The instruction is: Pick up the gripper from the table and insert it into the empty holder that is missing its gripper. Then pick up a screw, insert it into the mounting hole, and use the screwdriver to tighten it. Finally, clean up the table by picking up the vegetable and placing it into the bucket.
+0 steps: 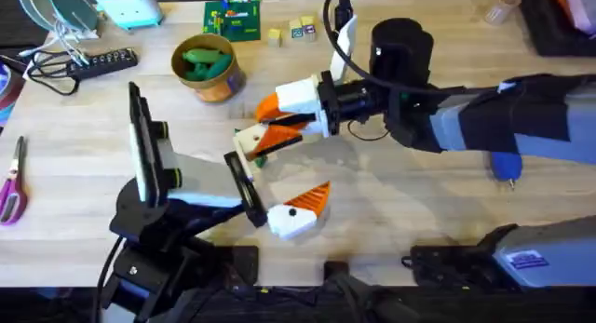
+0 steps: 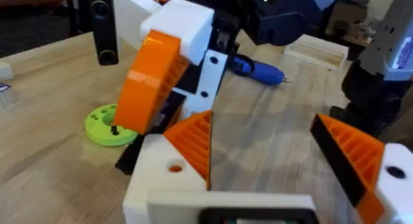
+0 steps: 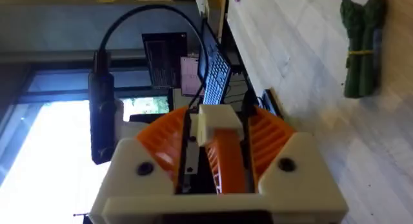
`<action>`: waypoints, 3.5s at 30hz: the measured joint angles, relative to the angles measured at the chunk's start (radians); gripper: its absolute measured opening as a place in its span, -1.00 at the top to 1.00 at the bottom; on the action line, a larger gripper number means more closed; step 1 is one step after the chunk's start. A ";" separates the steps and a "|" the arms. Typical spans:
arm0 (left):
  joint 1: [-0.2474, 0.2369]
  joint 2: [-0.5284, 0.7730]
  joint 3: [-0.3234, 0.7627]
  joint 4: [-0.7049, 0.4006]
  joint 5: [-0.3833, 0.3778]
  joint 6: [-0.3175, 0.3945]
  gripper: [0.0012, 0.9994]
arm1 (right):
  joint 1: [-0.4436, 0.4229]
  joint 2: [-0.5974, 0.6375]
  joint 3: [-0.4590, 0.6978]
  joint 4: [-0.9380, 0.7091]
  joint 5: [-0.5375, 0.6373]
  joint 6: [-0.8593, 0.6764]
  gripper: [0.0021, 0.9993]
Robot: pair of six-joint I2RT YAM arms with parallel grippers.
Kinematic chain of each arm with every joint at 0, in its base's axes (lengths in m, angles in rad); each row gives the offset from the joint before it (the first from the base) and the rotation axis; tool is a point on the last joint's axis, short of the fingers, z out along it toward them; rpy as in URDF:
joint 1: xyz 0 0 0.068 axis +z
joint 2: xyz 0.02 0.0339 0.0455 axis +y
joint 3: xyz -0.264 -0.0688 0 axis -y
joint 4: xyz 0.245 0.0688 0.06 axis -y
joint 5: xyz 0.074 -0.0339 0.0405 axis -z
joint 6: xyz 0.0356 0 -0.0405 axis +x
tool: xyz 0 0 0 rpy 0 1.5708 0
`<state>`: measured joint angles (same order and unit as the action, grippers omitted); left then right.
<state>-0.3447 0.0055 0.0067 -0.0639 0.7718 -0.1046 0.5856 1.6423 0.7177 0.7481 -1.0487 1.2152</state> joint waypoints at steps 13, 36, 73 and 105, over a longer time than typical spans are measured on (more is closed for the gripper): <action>-0.006 0.000 0.000 -0.004 0.054 -0.001 -0.99 | -0.095 0.000 0.000 0.007 0.002 -0.061 -0.59; -0.006 0.000 0.000 -0.004 0.056 -0.001 -0.99 | -0.315 0.000 0.421 -1.191 0.421 -0.940 -0.94; -0.006 0.000 0.000 -0.004 0.056 -0.001 -0.99 | -0.012 0.120 0.445 -1.122 1.000 -1.291 0.28; -0.006 0.000 0.000 -0.004 0.056 -0.001 -0.99 | -0.014 0.155 0.447 -1.109 1.019 -1.294 0.99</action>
<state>-0.3511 0.0052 0.0067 -0.0681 0.8276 -0.1055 0.5720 1.7977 1.1652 -0.3607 -0.0296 -0.0792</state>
